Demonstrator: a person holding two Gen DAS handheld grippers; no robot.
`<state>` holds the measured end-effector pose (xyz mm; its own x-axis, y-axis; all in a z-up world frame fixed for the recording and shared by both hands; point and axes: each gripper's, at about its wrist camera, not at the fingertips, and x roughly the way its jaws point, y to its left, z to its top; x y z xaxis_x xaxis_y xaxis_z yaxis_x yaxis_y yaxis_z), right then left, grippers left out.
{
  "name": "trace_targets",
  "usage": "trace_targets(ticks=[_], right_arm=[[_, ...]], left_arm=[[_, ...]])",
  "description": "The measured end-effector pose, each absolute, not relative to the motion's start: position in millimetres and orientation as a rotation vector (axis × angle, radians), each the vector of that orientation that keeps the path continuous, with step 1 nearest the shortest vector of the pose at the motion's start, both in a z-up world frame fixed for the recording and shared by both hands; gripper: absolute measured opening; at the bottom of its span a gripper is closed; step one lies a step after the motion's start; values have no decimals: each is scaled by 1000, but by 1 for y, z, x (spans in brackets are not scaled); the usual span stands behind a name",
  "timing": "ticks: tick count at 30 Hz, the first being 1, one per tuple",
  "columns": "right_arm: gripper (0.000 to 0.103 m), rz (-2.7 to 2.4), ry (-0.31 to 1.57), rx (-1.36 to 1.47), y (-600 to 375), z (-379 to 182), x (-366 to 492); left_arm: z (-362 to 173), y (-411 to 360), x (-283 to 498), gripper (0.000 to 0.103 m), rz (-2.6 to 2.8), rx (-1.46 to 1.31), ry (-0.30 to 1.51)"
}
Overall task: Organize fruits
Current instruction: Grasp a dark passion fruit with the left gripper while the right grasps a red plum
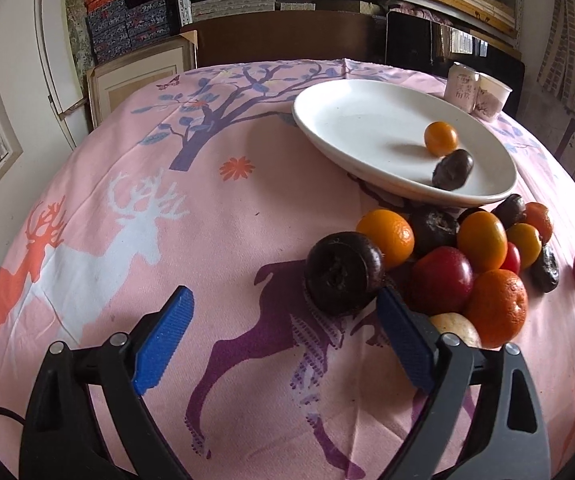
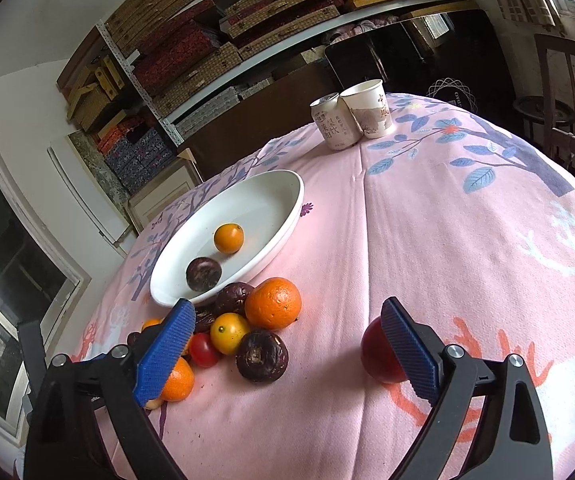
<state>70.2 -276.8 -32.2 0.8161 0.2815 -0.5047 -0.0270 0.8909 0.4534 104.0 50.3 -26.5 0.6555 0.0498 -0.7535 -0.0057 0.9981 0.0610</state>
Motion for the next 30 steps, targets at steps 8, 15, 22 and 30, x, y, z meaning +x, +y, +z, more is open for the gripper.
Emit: trace_targets(ticks=[8,15,22,30], right_arm=[[92,94,663,507,-305,-44,68],[82,71,758,375,-286,-52,71],[50,42,811,376,-292,-62,74],[40,147,813,429,-293,-64,77]], left_arm=[[-25,58,112,96,20,16,843],[-29,55,121,94,-20,17,869],[-30,45,120,49,-139,11,875],[-29,47,118,40,-144,-5,869]])
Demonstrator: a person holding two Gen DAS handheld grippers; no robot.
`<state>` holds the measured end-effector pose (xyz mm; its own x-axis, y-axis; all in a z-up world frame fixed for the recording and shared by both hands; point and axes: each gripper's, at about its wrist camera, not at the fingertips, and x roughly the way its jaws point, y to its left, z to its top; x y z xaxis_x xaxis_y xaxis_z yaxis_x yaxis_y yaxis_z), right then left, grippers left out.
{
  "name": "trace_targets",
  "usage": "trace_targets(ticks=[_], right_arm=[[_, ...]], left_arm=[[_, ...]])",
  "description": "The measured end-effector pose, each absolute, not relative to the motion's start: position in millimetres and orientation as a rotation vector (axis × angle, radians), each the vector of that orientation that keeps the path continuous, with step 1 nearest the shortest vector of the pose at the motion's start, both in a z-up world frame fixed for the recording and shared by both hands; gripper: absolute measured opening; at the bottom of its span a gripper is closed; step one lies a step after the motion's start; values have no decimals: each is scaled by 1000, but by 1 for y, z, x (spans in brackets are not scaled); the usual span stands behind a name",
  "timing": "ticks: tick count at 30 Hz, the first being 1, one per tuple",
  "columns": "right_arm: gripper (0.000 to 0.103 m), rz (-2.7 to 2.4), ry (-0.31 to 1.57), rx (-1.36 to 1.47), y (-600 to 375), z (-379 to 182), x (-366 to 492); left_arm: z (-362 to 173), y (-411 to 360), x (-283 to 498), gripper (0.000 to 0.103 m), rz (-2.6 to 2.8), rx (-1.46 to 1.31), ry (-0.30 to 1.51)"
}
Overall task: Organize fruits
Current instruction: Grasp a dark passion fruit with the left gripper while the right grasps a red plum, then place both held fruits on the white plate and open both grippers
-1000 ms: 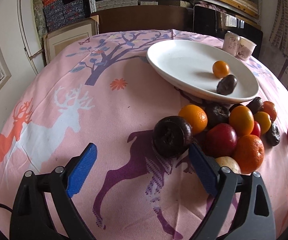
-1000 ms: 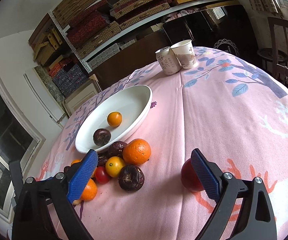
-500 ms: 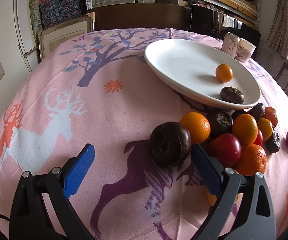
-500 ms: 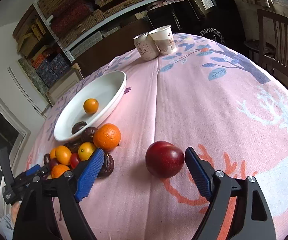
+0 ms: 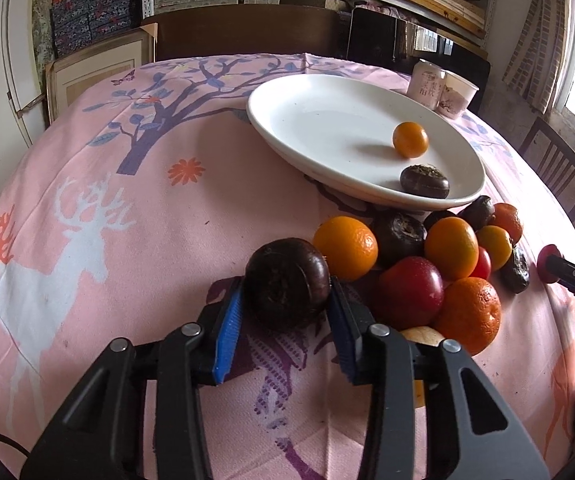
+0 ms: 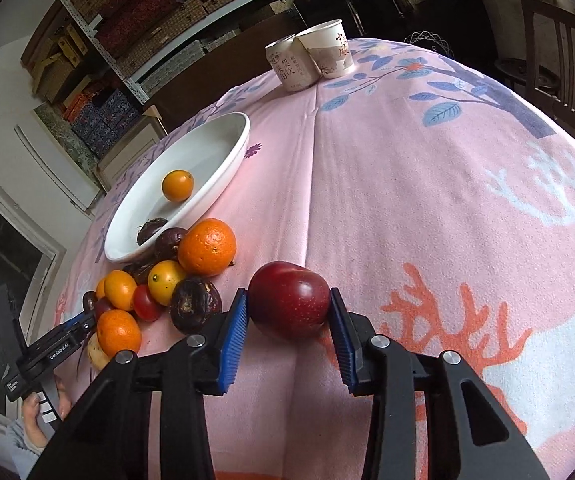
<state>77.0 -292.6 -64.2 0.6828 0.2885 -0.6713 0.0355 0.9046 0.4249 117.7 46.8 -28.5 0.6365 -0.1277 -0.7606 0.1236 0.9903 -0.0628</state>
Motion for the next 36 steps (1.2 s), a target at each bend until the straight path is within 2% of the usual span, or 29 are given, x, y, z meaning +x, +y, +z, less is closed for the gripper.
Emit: trace_targets(ticks=[8,15,20,25,26,27,28,29,30,32,36], right_arm=[[40,192,751,431,-287,-54,73],[40,302,678,356,-242,2,108],[40,318,635,241,-198,24,147],[40,306,673,215,-181,-2,185],[42,314,688,221,-182,-9,188],[43,317,695,224,-183,-11,189],[51,320,684,229,-186,-9,188],[65,311,658,236,-187,-6,184],[69,299,627,239,-188,-2,179],[71,300,592,233,-190,4,171],[71,293,582,236,-193,3,165]], left_arm=[[3,53,103,40,-132,-53,746],[41,34,143,40,-164,-93,723],[32,13,178,40,-134,-38,742],[3,1,200,40,-143,21,811],[0,-1,200,42,-142,36,809],[-1,-3,200,50,-141,50,801],[0,-5,199,56,-140,61,791],[3,-7,195,69,-137,70,773],[7,-8,191,80,-131,78,745],[15,-12,181,84,-115,107,690],[18,-14,171,85,-102,151,662]])
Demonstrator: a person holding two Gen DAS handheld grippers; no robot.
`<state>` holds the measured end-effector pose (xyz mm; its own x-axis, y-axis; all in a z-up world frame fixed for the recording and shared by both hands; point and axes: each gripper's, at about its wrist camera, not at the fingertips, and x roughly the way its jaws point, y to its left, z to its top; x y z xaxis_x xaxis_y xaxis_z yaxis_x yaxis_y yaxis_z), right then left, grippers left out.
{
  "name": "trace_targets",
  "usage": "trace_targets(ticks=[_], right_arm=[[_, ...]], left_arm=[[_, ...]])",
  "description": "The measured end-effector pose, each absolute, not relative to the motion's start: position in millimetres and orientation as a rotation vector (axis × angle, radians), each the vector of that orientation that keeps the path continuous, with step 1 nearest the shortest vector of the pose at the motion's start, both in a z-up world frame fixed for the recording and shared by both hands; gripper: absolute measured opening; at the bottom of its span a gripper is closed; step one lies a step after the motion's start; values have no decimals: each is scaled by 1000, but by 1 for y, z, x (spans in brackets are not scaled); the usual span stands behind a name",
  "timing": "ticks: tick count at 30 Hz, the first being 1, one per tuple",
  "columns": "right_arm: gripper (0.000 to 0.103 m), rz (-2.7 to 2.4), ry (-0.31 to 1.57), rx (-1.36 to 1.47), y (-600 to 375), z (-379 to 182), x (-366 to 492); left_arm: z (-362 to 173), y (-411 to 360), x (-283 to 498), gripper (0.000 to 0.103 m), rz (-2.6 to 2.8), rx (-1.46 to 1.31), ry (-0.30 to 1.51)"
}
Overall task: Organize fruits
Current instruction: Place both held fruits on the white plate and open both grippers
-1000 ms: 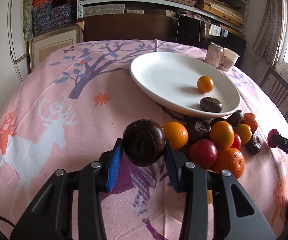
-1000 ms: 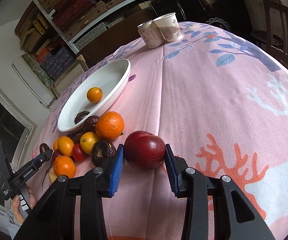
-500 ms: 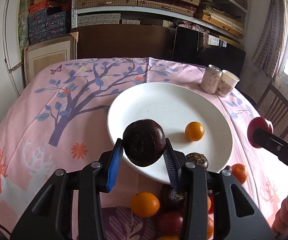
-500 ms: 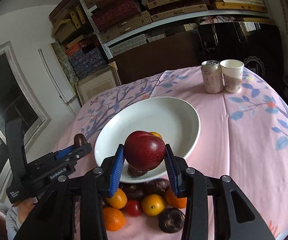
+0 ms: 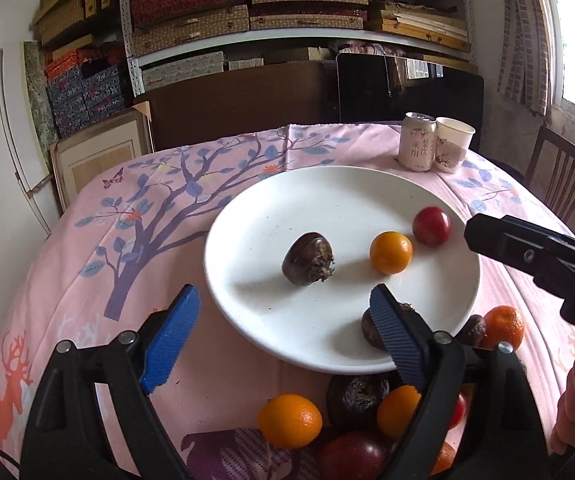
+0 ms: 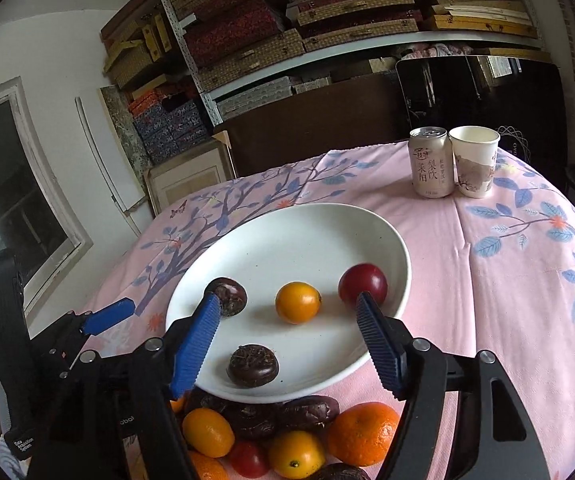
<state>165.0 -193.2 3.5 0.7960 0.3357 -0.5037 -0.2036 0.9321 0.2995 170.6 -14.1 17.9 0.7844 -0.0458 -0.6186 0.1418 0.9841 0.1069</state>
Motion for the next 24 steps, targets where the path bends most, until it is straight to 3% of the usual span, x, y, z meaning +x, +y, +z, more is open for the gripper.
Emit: trace_targets(ticks=[15,18,24], right_arm=[[76,237,598,317,-218,-9,150],[76,222,614,353,-229,-16,142],[80,214,634,402,-241,-28,118]], left_arm=[[-2,11,158,85,-87,36,761],[-3,16,150,91,-78,18,763],[-7,22,126,93,-64,10,772]])
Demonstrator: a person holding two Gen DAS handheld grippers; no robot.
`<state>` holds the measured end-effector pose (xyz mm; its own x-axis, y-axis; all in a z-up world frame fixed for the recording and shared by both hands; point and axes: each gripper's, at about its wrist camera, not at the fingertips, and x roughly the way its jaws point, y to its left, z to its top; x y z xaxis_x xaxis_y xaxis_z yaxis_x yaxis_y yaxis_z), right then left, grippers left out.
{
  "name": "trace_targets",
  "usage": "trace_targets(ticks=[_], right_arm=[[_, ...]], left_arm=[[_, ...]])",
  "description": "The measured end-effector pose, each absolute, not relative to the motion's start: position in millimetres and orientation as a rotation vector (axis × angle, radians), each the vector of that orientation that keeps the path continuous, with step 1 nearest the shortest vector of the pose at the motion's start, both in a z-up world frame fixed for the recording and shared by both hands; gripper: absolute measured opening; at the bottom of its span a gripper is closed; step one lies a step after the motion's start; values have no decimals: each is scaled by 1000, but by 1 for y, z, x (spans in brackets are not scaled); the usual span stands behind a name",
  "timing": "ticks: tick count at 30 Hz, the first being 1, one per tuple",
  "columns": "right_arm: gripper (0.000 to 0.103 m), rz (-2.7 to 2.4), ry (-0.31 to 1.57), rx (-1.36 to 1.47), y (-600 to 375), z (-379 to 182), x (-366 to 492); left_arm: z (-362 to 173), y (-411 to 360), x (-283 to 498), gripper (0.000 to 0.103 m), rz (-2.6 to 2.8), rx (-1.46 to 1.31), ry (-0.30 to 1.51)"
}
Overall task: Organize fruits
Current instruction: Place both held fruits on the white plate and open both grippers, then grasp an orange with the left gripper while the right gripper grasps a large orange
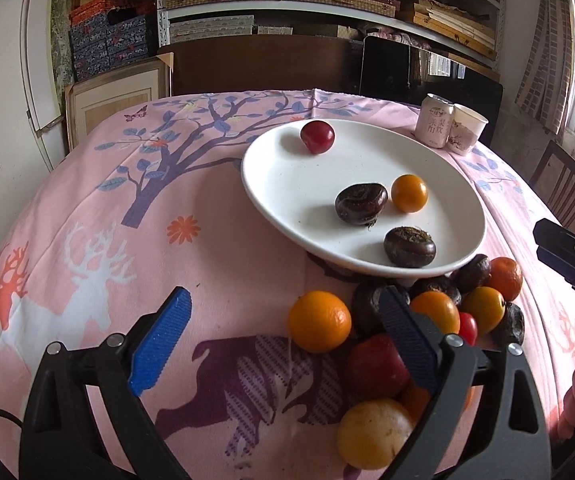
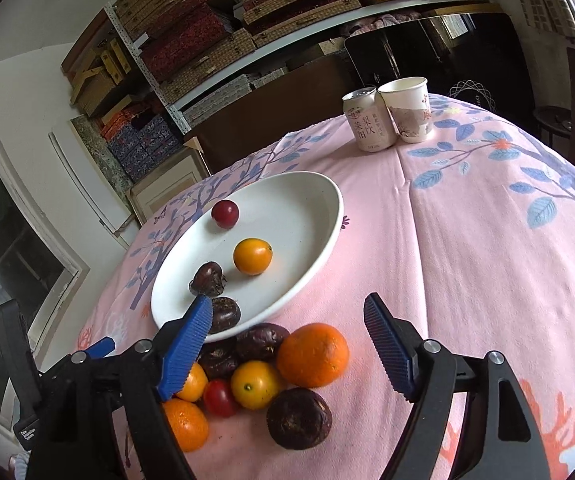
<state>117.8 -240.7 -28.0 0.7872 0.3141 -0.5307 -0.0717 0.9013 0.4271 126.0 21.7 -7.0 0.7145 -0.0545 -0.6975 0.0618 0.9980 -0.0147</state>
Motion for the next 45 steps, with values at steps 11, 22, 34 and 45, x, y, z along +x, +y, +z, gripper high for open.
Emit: trace_targets(ticks=[11,22,34,45], right_arm=[[87,202,614,442,-257,-36,79],[87,212,638,415,-250,-39,78],[87,182,670,430,-254,-44,83],[87,174,684,419,-253,-46,85]], left_arm=[[-14,28,101,96,-50,16,782],[-21,43,124,98,5,-40,814],[-17,52,132,99,5,20,799],[-24,26,121,98,-15,146,806]])
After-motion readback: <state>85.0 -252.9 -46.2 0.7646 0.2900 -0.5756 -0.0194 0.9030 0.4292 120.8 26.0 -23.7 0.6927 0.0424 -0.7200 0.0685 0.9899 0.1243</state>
